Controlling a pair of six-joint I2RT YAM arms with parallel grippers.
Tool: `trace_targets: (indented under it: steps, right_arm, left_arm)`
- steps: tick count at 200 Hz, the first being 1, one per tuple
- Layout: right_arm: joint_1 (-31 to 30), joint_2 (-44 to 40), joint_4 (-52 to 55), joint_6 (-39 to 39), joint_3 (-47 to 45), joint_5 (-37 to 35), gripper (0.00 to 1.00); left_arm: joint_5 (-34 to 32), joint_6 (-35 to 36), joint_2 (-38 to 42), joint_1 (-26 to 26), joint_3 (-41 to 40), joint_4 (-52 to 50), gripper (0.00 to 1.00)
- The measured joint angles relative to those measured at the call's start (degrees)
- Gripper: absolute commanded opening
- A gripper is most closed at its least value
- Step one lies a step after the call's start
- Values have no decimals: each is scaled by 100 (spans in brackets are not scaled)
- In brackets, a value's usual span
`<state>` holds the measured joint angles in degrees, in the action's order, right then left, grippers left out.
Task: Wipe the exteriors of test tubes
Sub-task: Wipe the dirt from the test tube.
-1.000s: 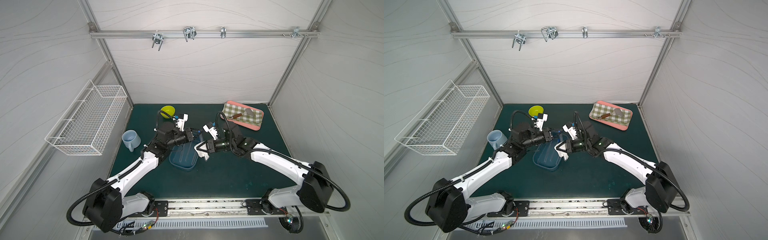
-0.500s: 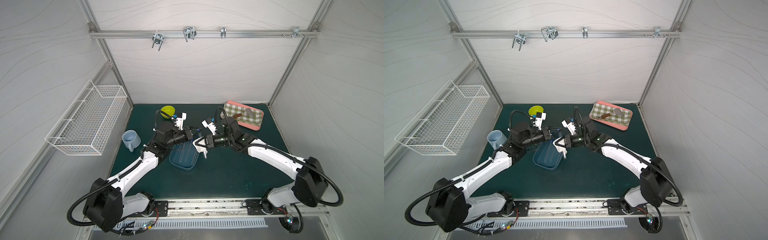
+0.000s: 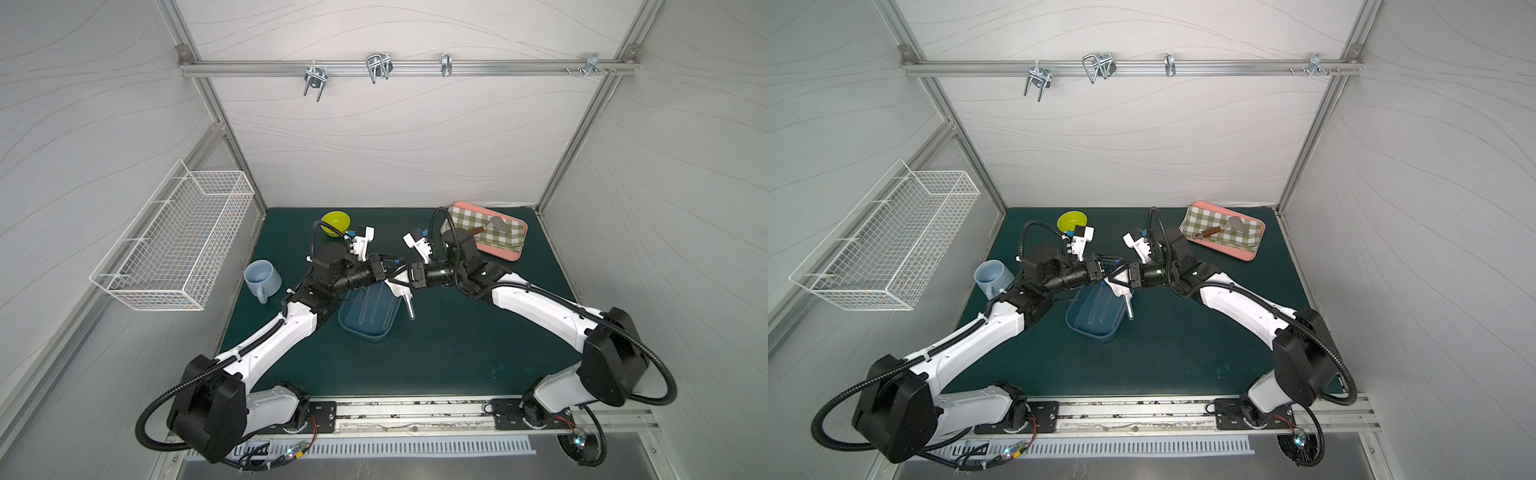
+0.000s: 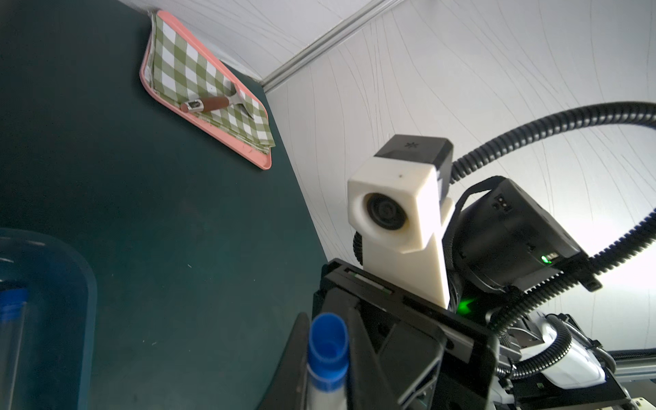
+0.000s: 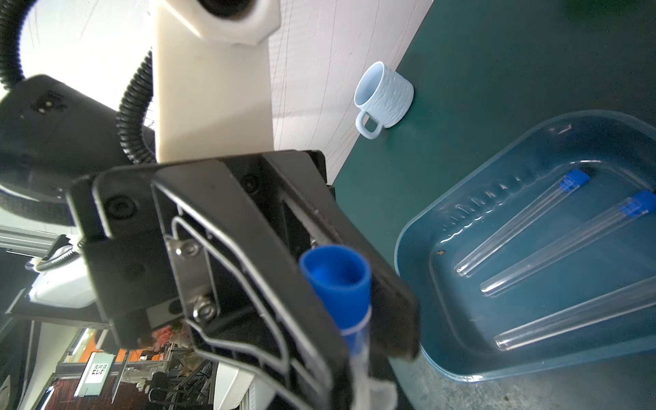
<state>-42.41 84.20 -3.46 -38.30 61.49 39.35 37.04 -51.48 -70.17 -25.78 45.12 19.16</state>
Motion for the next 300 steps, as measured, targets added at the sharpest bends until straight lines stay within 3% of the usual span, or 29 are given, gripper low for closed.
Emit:
trace_targets:
  steps: [57,83,174,239,300]
  right_arm:
    - [-592,-841,-199,-385,-1220,-599,20]
    - [-671,-881,-234,-457,-1344,-693,20]
    - [-9,514,326,72,765,103,20]
    - [85,599,142,11,831,376,20]
    - [273,595,52,81,885,1106,20]
  left_arm:
    - [280,2,-7,181,-37,-181,6]
    - [267,2,-7,219,-63,-232,6]
    - [94,-144,68,337,-68,238,7]
    - [249,-131,70,328,-68,328,7]
    - [649,-122,63,328,-70,732,6]
